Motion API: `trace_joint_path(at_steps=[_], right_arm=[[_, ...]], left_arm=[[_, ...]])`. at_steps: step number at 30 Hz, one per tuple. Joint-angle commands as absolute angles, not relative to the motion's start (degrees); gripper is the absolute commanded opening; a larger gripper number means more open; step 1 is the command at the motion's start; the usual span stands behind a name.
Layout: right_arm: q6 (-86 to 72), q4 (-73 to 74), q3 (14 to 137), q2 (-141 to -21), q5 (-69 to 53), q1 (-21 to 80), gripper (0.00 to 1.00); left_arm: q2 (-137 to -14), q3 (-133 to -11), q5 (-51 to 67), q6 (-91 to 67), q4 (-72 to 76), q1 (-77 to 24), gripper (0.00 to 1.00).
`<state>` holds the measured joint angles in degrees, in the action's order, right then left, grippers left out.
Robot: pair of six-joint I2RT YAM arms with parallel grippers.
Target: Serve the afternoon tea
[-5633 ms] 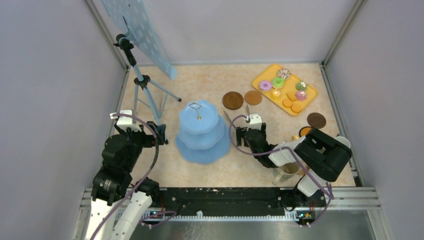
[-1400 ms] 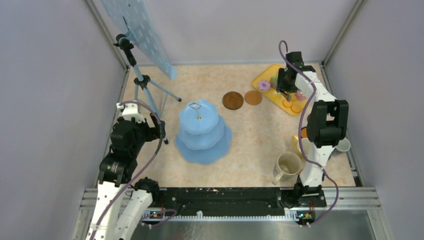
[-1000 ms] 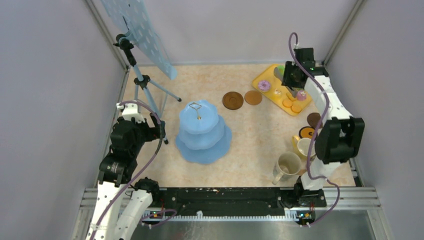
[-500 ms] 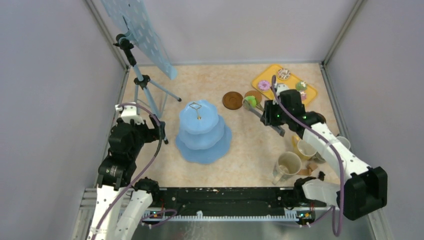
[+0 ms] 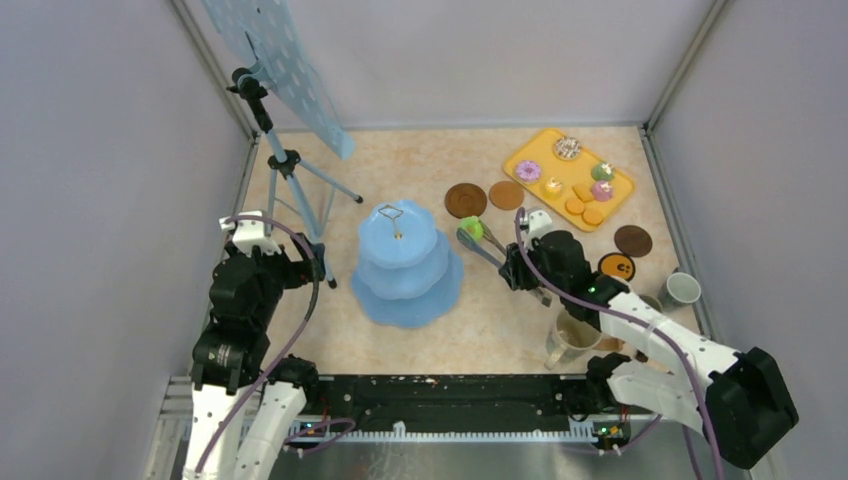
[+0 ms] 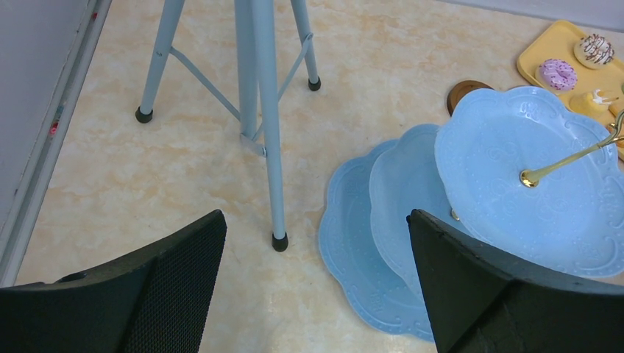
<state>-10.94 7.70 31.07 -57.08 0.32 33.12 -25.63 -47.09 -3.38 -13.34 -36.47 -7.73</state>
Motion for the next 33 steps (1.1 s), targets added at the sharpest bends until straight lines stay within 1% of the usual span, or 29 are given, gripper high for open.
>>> trace_joint_path(at_steps=[1, 8, 27, 33], right_arm=[[-7.77, -4.72, 30.12, -56.41, 1.10, 36.68, 0.27], [-3.68, -9.07, 30.53, -59.55, 2.02, 42.28, 0.26], [-2.88, -16.03, 33.40, -73.02, -1.66, 46.51, 0.28], [-2.55, -19.03, 33.07, -75.53, 1.05, 47.56, 0.30]], left_arm=[[-25.54, -47.28, -2.51, -12.77, -34.19, -7.38, 0.99], [-25.76, -47.23, -2.37, -12.74, -34.19, -7.38, 0.99], [-27.39, -47.24, -1.79, -12.66, -34.06, -6.69, 0.99], [-27.73, -47.28, -1.55, -12.61, -34.01, -6.35, 0.99]])
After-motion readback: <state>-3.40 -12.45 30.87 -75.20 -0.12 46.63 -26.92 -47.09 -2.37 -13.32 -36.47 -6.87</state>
